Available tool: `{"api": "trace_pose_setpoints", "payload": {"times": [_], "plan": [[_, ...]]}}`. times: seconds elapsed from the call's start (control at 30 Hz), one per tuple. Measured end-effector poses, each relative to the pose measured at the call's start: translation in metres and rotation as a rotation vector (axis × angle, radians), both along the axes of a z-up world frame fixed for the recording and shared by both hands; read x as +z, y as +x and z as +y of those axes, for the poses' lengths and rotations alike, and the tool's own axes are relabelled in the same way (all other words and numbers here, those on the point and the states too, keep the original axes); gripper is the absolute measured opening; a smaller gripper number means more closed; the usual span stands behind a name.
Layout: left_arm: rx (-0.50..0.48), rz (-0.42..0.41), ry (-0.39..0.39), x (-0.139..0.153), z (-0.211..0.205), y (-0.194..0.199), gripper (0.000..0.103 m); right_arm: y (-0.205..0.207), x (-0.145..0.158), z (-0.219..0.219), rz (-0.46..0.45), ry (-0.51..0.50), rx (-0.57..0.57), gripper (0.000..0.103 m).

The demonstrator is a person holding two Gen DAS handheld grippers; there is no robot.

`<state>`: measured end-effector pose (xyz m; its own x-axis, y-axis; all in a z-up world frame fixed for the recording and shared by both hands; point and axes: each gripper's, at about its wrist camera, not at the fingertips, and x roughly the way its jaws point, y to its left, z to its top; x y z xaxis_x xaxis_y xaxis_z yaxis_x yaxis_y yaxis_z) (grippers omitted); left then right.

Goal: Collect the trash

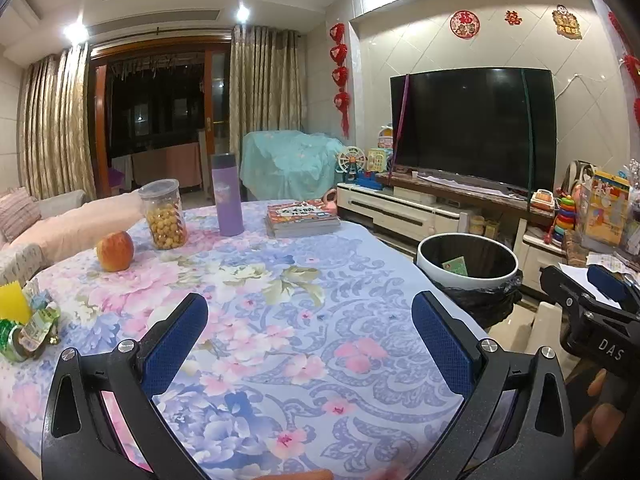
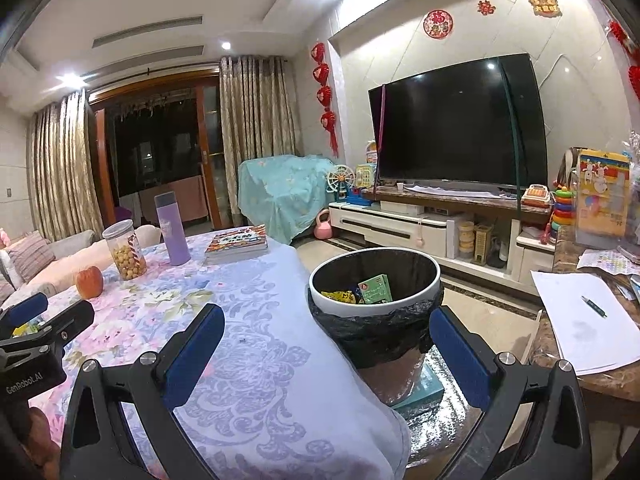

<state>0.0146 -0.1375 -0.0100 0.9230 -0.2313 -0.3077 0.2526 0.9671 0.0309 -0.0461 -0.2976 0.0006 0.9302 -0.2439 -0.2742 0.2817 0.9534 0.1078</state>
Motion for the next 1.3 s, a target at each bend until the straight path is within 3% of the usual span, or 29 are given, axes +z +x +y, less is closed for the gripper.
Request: {"api": "trace_pose_setpoints", "payload": {"times": [1.3], "plan": [[0.012, -0.011, -0.004, 0.0002, 0.0019, -0.0003, 0.103, -0.0031, 0.0032, -0.0001, -0.010, -0.003, 0.007, 0.103]]}}
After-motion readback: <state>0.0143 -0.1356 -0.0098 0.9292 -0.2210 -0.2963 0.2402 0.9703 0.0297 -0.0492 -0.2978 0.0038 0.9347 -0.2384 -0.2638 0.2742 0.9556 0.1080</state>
